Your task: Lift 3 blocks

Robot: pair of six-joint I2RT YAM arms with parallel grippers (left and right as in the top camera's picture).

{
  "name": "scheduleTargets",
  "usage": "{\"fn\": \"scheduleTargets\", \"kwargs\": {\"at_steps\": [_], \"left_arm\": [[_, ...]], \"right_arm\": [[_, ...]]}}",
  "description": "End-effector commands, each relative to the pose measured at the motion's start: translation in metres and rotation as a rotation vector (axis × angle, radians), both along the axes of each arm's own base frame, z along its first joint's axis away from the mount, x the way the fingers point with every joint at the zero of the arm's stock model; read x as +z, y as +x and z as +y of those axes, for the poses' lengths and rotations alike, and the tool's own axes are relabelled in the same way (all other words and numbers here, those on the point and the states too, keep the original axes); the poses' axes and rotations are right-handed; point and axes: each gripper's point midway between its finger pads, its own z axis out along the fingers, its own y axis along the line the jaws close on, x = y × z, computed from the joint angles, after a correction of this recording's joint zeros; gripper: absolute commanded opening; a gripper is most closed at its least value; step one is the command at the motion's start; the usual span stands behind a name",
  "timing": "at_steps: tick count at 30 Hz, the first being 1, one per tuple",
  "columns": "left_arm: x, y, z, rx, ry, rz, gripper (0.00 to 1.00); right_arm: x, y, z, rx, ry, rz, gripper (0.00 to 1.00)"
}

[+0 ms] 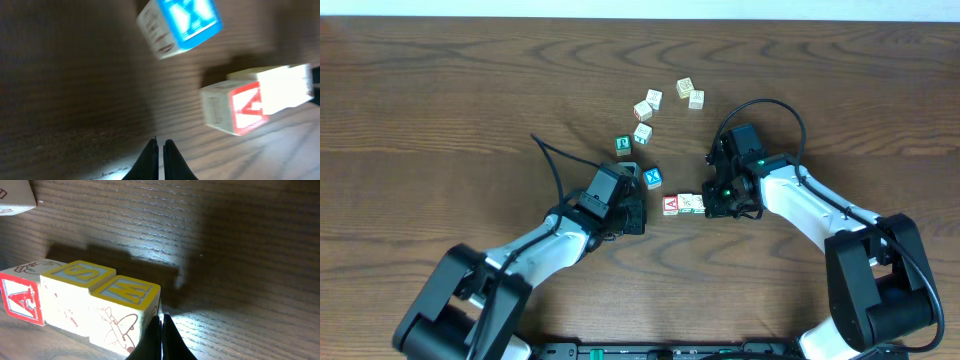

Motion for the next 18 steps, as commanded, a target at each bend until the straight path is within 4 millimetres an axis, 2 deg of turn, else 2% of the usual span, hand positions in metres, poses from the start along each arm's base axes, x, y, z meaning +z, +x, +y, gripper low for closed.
{"fn": "scheduleTargets", "kwargs": {"at_steps": [1,5,11,18], "left_arm": [[-0.006,-0.004,-0.007,-0.003,-0.03,0.048,0.07],[-0.007,-0.006,-0.016,-0.038,-0.07,0.055,0.07],[0.004,-0.001,-0.03,-0.072,-0.14,0.032,0.07],[0.007,0.0,-0.033,-0.082,-0.156,0.028,0.07]], "right_arm": [[0.005,0.001,0.003,-0.008,0.024,-0.002,0.01],[0.007,0.0,0.009,-0.001,0.059,0.004,0.01],[0.007,0.0,0.009,-0.001,0.06,0.003,0.01],[0.007,0.0,0.009,0.008,0.059,0.0,0.01]]}}
